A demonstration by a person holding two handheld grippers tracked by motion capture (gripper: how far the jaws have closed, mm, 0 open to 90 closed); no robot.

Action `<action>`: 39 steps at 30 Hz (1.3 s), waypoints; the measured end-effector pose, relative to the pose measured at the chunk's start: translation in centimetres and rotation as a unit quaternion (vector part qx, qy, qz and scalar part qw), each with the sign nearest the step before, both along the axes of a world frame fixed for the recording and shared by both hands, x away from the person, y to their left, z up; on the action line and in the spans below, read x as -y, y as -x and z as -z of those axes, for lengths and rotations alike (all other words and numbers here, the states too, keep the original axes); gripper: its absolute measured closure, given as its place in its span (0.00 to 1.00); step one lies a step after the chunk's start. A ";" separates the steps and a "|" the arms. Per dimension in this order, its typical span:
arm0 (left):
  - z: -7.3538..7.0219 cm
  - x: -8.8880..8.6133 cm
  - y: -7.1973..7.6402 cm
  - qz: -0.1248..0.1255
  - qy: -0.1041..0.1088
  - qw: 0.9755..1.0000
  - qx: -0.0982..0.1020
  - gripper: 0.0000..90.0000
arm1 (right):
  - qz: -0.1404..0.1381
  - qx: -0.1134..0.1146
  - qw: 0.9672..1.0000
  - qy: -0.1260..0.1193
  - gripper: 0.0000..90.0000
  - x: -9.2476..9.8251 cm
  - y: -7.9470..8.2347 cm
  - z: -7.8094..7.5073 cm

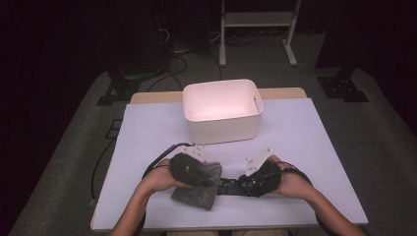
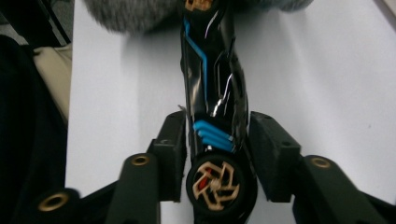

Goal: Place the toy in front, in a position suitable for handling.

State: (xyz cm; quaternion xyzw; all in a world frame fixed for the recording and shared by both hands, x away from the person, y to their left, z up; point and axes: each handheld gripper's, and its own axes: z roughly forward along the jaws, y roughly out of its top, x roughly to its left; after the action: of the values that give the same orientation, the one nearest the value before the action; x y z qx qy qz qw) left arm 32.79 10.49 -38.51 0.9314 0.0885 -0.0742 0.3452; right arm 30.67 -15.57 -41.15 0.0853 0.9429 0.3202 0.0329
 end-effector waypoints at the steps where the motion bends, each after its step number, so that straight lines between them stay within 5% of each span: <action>1: 0.1 0.1 0.0 0.002 0.000 1.000 -0.001 0.90 | -0.004 0.000 1.000 0.001 0.60 -0.2 -0.1 -0.2; 22: 0.3 -0.1 0.0 -0.001 0.016 1.000 -0.008 0.90 | -0.051 0.001 0.995 0.084 0.62 -6.0 -1.2 0.1; 32: 0.6 -0.7 -0.2 -0.006 0.033 0.999 -0.016 0.90 | -0.047 0.005 0.997 0.060 0.62 -4.7 -0.6 0.1; 39: -2.6 -0.4 0.4 0.006 0.043 0.999 0.009 0.91 | -0.050 0.012 0.999 0.004 0.62 -5.0 -0.2 -0.7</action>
State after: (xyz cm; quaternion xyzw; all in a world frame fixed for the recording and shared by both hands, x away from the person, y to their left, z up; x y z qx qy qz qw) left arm 32.35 10.89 -35.91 0.9168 0.0765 -0.0720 0.3854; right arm 30.85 -10.57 -40.41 0.0339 0.9469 0.3185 0.0282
